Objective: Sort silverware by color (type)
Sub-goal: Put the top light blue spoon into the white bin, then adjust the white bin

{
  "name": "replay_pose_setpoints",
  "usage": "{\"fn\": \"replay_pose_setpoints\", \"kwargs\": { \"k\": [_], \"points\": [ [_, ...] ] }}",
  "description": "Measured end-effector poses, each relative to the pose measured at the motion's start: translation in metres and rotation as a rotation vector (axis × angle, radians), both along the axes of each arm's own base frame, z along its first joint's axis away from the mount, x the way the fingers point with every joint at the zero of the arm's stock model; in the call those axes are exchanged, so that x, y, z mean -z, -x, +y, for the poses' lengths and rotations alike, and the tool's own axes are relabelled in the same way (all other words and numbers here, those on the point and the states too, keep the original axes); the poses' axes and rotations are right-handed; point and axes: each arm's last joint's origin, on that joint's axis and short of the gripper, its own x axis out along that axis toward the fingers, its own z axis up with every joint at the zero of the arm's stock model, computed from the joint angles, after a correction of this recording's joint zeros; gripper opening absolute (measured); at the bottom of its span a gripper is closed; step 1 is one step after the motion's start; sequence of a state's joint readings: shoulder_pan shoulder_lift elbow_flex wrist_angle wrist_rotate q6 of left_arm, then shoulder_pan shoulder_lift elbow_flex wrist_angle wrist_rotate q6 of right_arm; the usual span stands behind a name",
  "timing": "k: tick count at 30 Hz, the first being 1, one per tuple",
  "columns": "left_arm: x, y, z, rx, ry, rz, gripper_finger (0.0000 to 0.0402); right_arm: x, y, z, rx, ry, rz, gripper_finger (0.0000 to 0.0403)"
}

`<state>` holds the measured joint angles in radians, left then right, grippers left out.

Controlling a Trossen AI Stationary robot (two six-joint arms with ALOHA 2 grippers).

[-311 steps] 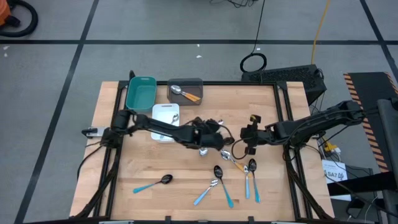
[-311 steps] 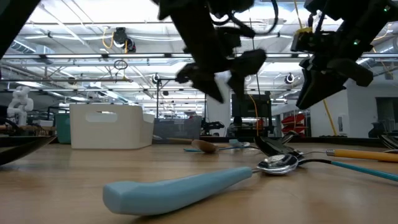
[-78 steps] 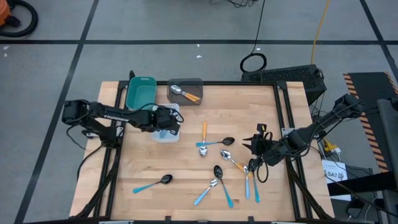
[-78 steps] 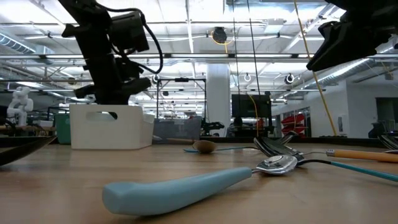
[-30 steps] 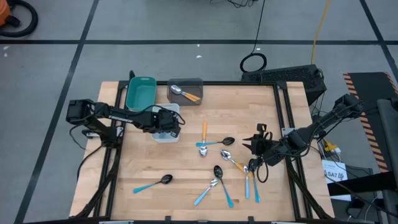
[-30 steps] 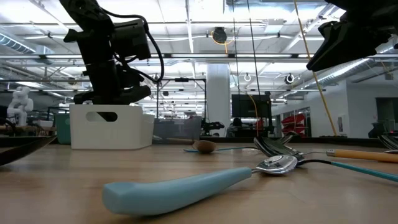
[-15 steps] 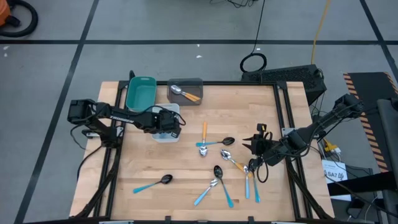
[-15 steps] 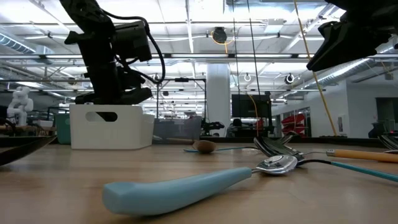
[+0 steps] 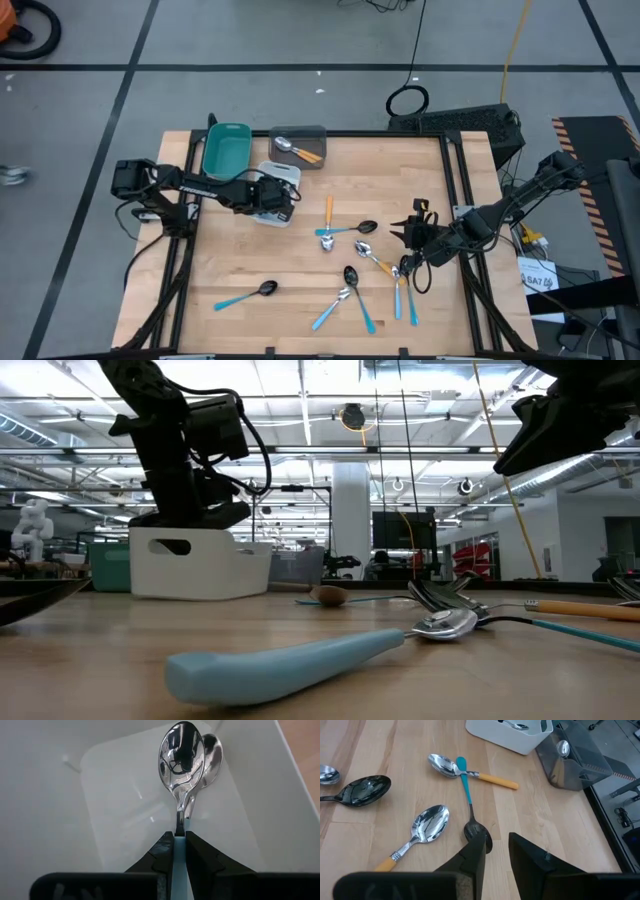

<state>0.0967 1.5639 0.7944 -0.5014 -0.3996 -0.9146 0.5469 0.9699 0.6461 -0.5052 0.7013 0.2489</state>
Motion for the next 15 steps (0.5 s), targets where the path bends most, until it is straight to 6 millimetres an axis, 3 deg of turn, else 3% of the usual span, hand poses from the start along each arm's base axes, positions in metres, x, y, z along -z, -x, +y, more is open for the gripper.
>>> {"fn": "replay_pose_setpoints", "kwargs": {
  "k": [9, 15],
  "points": [
    [0.0, 0.0, 0.0, -0.005, -0.005, 0.0, 0.0105, 0.0, 0.0, 0.0, 0.0, 0.0, 0.0, 0.0082],
    [-0.014, 0.003, -0.001, 0.001, -0.007, 0.059, 0.0113, 0.0, 0.0, 0.0, 0.0, 0.0, 0.0, 0.0082]
  ]
}}
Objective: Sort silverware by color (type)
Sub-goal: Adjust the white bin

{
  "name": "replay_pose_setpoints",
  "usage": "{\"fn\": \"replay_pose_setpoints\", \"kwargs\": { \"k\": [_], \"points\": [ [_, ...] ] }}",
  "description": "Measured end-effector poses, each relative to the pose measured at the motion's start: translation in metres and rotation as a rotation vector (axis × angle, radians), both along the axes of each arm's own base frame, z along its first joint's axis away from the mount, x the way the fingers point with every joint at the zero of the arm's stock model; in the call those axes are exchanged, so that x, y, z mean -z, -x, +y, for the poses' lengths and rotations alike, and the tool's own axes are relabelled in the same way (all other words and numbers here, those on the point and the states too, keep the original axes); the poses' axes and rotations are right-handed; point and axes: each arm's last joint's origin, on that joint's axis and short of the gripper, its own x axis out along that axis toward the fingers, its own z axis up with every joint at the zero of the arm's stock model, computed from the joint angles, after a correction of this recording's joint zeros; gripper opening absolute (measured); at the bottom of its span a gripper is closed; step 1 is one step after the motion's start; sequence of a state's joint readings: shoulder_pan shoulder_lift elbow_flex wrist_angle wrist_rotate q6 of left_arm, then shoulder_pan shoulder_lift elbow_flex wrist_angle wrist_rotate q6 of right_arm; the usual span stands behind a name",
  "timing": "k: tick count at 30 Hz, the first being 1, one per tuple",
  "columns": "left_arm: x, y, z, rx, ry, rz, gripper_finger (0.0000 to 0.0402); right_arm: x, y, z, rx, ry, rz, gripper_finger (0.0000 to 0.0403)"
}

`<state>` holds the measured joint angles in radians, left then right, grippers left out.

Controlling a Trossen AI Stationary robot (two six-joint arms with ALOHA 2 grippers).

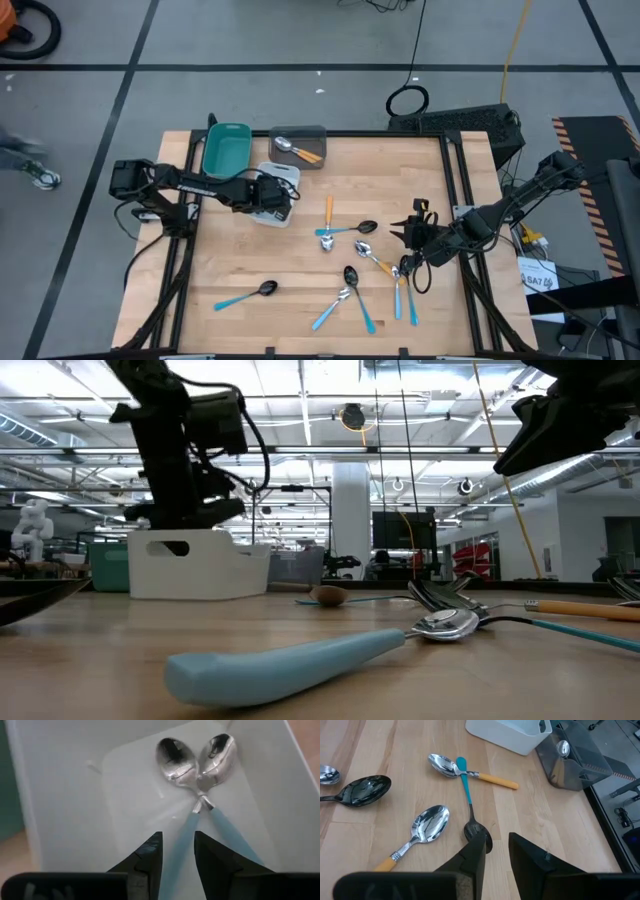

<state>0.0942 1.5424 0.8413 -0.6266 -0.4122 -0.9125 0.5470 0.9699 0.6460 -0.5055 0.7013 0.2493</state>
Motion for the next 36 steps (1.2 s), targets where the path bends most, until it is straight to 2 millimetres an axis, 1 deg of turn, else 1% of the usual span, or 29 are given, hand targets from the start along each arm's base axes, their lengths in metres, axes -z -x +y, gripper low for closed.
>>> {"fn": "replay_pose_setpoints", "kwargs": {
  "k": [5, 7, 11, 14, 18, 27, 32, 36],
  "points": [
    [-0.026, -0.006, -0.006, 0.018, -0.041, 0.062, 0.0113, 0.0, 0.0, 0.0, 0.0, 0.0, 0.0, 0.0082],
    [-0.038, -0.01, -0.01, 0.032, -0.074, 0.06, 0.0113, 0.0, 0.0, 0.0, 0.0, -0.001, 0.0, 0.0082],
    [-0.056, -0.017, -0.025, 0.097, -0.135, 0.053, 0.0113, 0.0, 0.0, 0.0, 0.007, -0.013, -0.004, 0.0082],
    [-0.064, -0.022, -0.04, 0.165, -0.141, 0.022, 0.0113, 0.0, 0.0, 0.001, -0.005, -0.031, 0.006, 0.0082],
    [-0.066, -0.024, -0.061, 0.244, -0.141, -0.003, 0.0113, 0.001, -0.001, 0.001, 0.0, -0.034, 0.009, 0.0082],
    [-0.066, -0.017, -0.099, 0.389, -0.14, -0.009, 0.0113, 0.006, -0.004, 0.003, -0.001, -0.02, 0.029, 0.0082],
    [-0.064, -0.013, -0.119, 0.563, -0.176, 0.044, 0.0113, 0.006, -0.005, 0.004, -0.003, -0.018, 0.025, 0.0082],
    [-0.057, -0.012, -0.127, 0.684, -0.206, 0.132, 0.0114, 0.006, -0.005, 0.004, -0.003, -0.018, 0.025, 0.0082]
  ]
}}
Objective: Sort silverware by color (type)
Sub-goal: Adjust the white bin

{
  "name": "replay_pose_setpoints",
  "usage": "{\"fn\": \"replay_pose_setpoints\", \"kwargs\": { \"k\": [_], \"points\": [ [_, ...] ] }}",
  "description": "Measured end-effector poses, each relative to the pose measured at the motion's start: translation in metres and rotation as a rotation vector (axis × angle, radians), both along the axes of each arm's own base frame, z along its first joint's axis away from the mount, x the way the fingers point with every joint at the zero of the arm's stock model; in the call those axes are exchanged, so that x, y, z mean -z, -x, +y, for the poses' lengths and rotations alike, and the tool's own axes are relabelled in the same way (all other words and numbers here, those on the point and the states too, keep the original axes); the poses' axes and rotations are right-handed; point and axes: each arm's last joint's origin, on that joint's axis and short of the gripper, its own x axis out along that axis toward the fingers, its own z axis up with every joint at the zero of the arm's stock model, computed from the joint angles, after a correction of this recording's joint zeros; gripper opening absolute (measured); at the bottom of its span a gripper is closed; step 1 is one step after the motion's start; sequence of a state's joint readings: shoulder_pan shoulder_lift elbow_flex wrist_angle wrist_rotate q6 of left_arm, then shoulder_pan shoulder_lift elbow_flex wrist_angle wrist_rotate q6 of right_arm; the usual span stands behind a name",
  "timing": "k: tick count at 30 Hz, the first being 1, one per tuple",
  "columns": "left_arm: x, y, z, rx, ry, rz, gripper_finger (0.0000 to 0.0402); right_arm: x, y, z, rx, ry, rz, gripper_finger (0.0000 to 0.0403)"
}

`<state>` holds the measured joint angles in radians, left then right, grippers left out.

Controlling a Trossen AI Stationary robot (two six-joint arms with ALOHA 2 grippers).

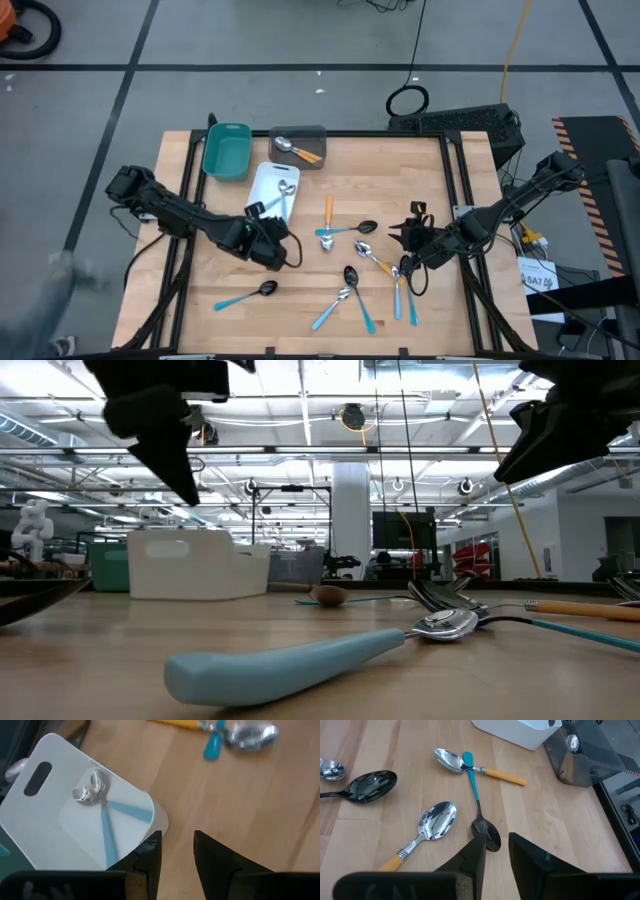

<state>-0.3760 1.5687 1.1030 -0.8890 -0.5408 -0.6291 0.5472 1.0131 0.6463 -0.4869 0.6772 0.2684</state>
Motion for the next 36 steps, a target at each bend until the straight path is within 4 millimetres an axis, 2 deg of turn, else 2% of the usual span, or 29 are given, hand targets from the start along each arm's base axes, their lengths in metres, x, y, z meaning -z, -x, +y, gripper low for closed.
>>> {"fn": "replay_pose_setpoints", "kwargs": {
  "k": [7, 16, 26, 36],
  "points": [
    [0.014, -0.003, 0.007, 0.051, -0.06, 0.14, 0.0114, 0.0, 0.0, 0.0, -0.015, 0.018, 0.004, 0.0082],
    [0.014, -0.007, 0.025, 0.082, -0.082, 0.191, 0.0114, 0.0, 0.0, 0.0, -0.029, 0.035, 0.01, 0.0082],
    [0.016, -0.012, 0.047, 0.092, 0.024, 0.247, 0.0113, 0.0, 0.0, 0.0, -0.028, 0.032, 0.01, 0.0082],
    [0.017, -0.014, 0.065, -0.014, 0.138, 0.234, 0.0113, 0.0, 0.0, 0.0, -0.017, 0.018, 0.008, 0.0082]
  ]
}}
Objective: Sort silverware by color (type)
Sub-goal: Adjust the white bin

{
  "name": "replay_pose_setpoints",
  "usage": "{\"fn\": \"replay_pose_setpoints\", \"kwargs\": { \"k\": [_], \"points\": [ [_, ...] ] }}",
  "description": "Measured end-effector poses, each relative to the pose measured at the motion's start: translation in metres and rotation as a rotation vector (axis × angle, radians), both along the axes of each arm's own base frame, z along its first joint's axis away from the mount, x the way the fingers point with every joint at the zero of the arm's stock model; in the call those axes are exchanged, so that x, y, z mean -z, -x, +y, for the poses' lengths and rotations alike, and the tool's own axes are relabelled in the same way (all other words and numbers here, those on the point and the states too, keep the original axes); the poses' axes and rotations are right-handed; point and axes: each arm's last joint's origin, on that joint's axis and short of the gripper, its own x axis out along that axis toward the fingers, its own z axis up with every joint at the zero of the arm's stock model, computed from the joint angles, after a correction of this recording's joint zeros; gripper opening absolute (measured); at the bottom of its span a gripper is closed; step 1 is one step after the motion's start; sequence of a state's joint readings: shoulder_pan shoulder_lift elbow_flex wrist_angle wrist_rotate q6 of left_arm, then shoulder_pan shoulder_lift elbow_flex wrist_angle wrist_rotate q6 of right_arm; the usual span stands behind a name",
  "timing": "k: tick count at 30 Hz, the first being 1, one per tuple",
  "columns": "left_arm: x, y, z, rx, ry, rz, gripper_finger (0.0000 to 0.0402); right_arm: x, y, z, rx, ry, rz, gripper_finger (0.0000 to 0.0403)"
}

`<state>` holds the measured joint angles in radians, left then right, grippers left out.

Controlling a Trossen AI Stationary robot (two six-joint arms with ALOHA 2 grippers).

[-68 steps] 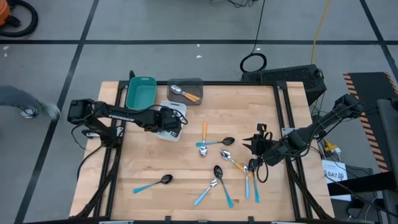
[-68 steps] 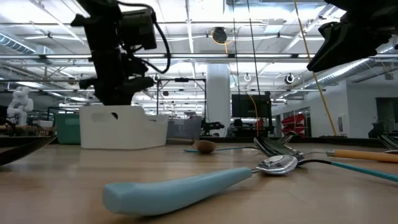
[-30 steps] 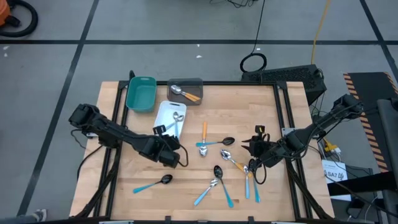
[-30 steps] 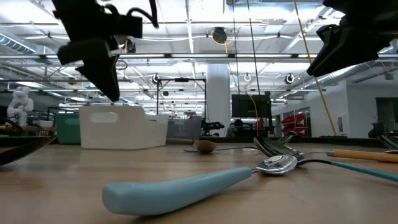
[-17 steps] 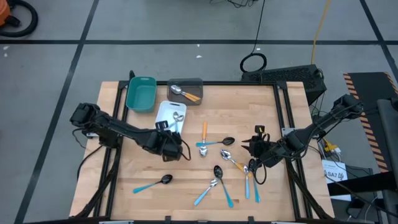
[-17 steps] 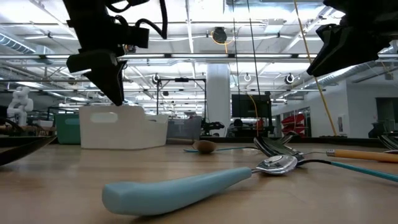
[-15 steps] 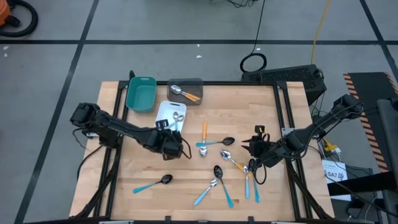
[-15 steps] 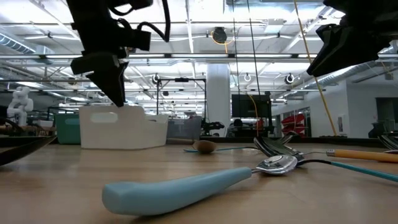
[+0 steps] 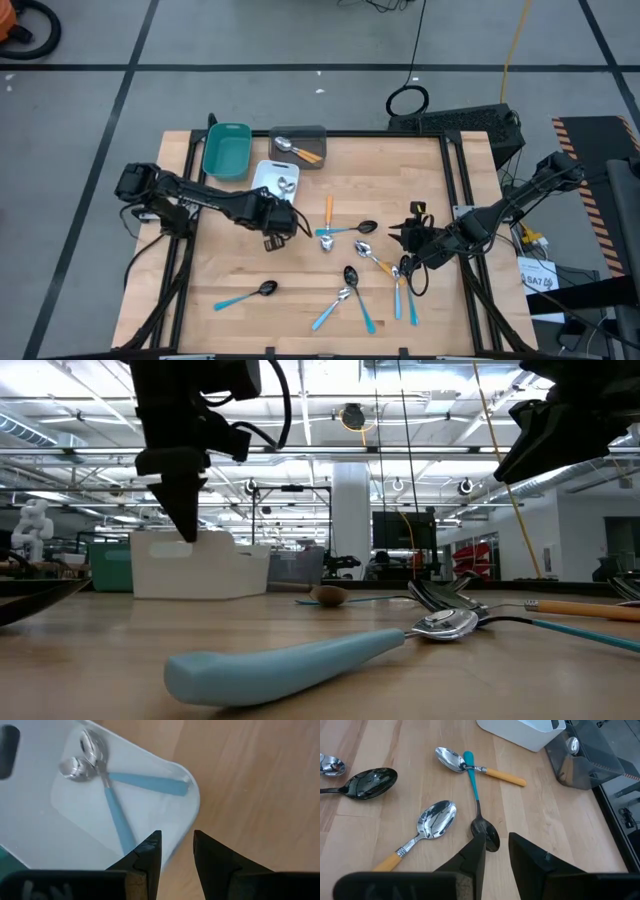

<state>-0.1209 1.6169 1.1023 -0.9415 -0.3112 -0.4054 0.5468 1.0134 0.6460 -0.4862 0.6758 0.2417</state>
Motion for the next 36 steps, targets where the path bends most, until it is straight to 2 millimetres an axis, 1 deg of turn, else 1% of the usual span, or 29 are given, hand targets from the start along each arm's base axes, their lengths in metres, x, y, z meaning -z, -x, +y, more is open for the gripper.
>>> {"fn": "replay_pose_setpoints", "kwargs": {
  "k": [4, 10, 15, 19, 24, 27, 36],
  "points": [
    [0.0003, -0.0002, 0.0024, -0.041, 0.046, -0.005, 0.0113, -0.0001, 0.0, 0.0, 0.0, 0.0, 0.0, 0.0082],
    [0.0005, -0.0003, 0.004, -0.094, 0.069, -0.016, 0.0111, -0.0001, 0.0, 0.0, 0.0, 0.0, 0.0, 0.0082],
    [0.0005, -0.0001, 0.0048, -0.178, 0.081, -0.035, 0.0083, -0.0001, 0.0, 0.0, 0.0, 0.0, 0.0, 0.0082],
    [0.0006, 0.0001, 0.0046, -0.202, 0.089, -0.039, 0.0059, -0.0001, 0.0, 0.0, 0.0, 0.0, 0.0, 0.0082],
    [0.0004, 0.0001, 0.0043, -0.257, 0.108, -0.053, 0.0051, -0.0001, 0.0, 0.0, -0.002, 0.001, 0.001, 0.0082],
    [0.0004, 0.0001, 0.004, -0.242, 0.107, -0.049, 0.0051, 0.0, 0.0, 0.0, -0.002, 0.002, 0.001, 0.0082],
    [0.0003, -0.0005, -0.0001, -0.101, 0.091, -0.024, 0.0051, 0.0, 0.0, 0.0, -0.002, 0.002, 0.001, 0.0082]
  ]
}}
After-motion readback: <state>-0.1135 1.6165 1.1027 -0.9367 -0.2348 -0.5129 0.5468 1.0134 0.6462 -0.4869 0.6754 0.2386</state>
